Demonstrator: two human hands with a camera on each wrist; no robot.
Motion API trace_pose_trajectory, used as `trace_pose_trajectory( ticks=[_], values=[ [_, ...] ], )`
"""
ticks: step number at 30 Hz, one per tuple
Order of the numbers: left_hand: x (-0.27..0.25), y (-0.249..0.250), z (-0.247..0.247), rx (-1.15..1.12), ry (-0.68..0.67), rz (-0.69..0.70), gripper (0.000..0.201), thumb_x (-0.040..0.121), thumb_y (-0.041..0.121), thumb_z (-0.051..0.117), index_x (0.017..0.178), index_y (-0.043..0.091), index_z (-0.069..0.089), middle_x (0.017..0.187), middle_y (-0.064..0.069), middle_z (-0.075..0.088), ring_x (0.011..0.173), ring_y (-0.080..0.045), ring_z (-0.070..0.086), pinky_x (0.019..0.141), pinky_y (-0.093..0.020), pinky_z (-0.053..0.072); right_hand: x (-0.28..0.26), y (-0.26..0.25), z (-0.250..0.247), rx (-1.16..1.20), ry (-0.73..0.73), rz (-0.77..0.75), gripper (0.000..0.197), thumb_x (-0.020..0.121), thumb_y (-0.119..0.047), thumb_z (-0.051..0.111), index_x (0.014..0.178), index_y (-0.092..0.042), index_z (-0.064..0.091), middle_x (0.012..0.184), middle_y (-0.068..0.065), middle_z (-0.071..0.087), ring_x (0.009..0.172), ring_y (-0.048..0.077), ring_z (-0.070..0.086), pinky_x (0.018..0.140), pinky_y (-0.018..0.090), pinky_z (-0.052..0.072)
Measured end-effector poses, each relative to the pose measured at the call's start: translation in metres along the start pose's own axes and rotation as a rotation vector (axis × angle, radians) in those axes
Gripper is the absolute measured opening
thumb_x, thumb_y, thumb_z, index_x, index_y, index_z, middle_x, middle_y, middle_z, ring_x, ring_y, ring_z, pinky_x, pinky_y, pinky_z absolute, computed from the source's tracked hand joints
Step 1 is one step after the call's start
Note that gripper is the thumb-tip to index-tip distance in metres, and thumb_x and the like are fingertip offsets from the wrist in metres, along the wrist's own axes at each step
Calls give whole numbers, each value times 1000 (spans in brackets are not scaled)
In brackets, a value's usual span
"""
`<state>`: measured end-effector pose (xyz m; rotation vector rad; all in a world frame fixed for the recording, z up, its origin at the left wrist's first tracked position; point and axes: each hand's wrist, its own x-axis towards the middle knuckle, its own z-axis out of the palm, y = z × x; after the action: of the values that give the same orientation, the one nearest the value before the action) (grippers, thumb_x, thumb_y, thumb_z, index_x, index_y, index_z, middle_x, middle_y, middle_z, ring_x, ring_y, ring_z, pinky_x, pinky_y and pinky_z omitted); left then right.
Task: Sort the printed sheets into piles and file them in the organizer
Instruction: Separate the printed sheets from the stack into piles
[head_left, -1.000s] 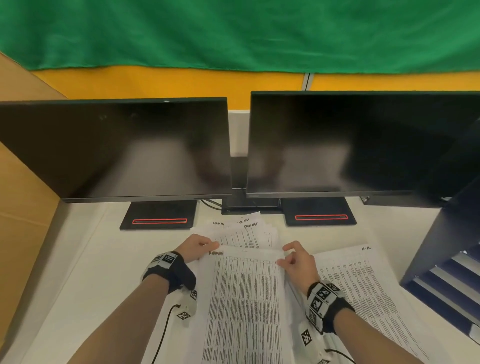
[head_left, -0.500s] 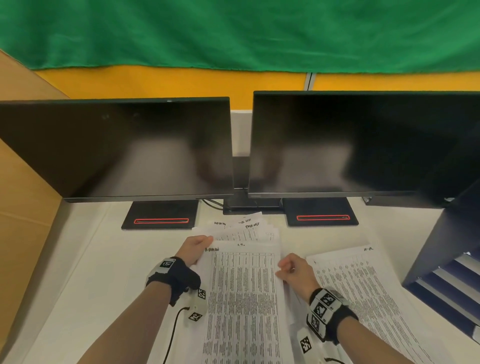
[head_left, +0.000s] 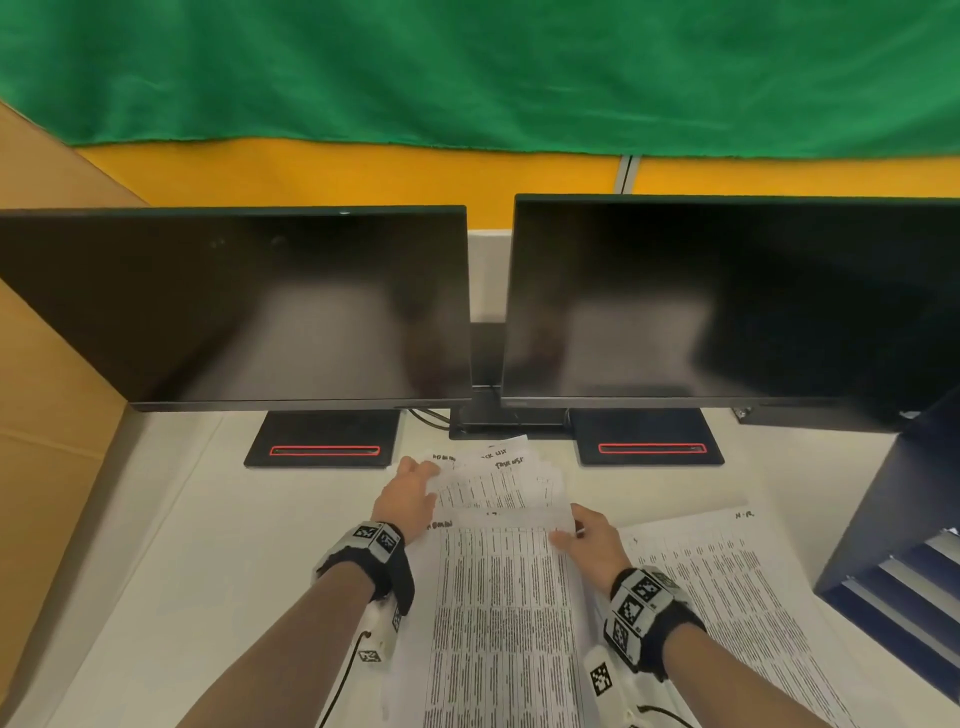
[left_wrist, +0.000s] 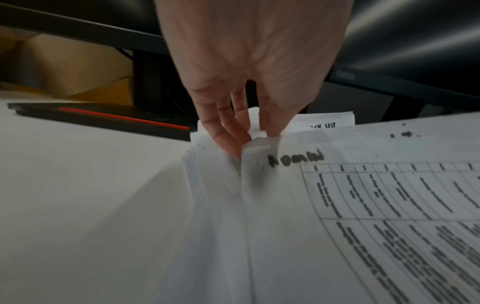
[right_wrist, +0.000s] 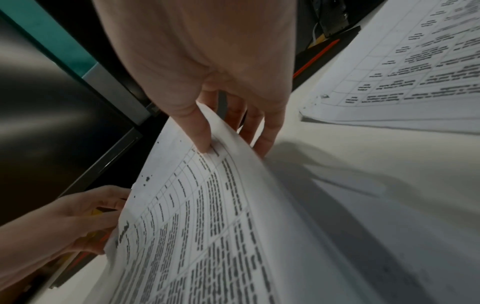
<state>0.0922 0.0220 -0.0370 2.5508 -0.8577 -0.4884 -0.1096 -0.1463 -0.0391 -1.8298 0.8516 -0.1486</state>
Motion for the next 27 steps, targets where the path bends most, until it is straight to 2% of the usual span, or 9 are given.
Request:
trace_pose_trajectory(
  ticks=[4, 7, 9, 12, 14, 16, 21, 25, 27],
  values=[
    [6, -2, -1, 44, -12, -31, 37, 88, 23, 58, 123, 23, 46, 123, 0, 41, 95, -19, 59, 85, -29, 49, 2, 4, 2, -41, -51, -11, 17, 88, -10, 60, 103, -12, 66, 103, 6, 68, 90, 17, 62, 72, 18, 48],
    [6, 0, -6, 116, 78, 52, 10, 88, 25, 55, 98, 24, 56, 99, 5, 52, 95, -17, 52, 80, -27, 44, 4, 5, 3, -128, -38, -1, 19, 88, -14, 61, 104, -6, 65, 108, 11, 59, 96, 25, 60, 82, 27, 50],
    [4, 1, -8, 175, 130, 155, 8, 91, 27, 51, 87, 25, 58, 89, 6, 57, 90, -15, 48, 75, -25, 40, 5, 5, 4, -164, -18, 5, 24, 88, -14, 61, 107, 0, 62, 113, 9, 49, 98, 24, 56, 92, 29, 49],
    [1, 2, -10, 222, 84, 315, 17, 94, 31, 49, 94, 22, 63, 92, 6, 60, 89, -12, 43, 76, -24, 35, 9, 6, 2, -183, 30, -7, 38, 87, -15, 64, 120, 1, 55, 118, 0, 38, 107, 13, 43, 106, 25, 36],
    [0, 6, -13, 216, 23, 352, 19, 95, 30, 48, 98, 19, 63, 94, 5, 59, 90, -10, 40, 78, -22, 33, 12, 4, 0, -152, 30, 5, 45, 87, -15, 64, 127, 0, 51, 125, -1, 40, 115, 13, 42, 107, 24, 32],
    [0, 13, -15, 243, -14, 381, 16, 95, 29, 48, 94, 19, 61, 90, 6, 56, 89, -10, 41, 78, -21, 34, 16, 2, -1, -127, 23, 9, 47, 87, -16, 64, 130, -3, 51, 135, 1, 42, 124, 17, 42, 111, 29, 32],
    [-3, 24, -21, 168, -78, 330, 16, 89, 31, 58, 77, 23, 50, 87, 4, 53, 86, -13, 46, 73, -22, 34, 16, -6, 0, -39, 4, 29, 46, 88, -14, 63, 132, -7, 51, 141, 4, 44, 128, 19, 44, 112, 34, 34],
    [-4, 27, -23, 4, -95, 250, 22, 84, 24, 65, 71, 23, 48, 75, 8, 50, 70, -8, 44, 60, -18, 33, 18, -6, 2, -58, 51, 22, 43, 87, -15, 64, 127, -4, 53, 146, 4, 35, 133, 20, 37, 112, 31, 28],
    [-6, 26, -23, -49, -108, 233, 25, 83, 22, 66, 68, 25, 47, 72, 8, 50, 65, -6, 42, 58, -17, 34, 20, -6, 2, -54, 39, 39, 35, 87, -16, 63, 120, -7, 57, 131, 1, 44, 127, 21, 41, 108, 31, 34]
  ],
)
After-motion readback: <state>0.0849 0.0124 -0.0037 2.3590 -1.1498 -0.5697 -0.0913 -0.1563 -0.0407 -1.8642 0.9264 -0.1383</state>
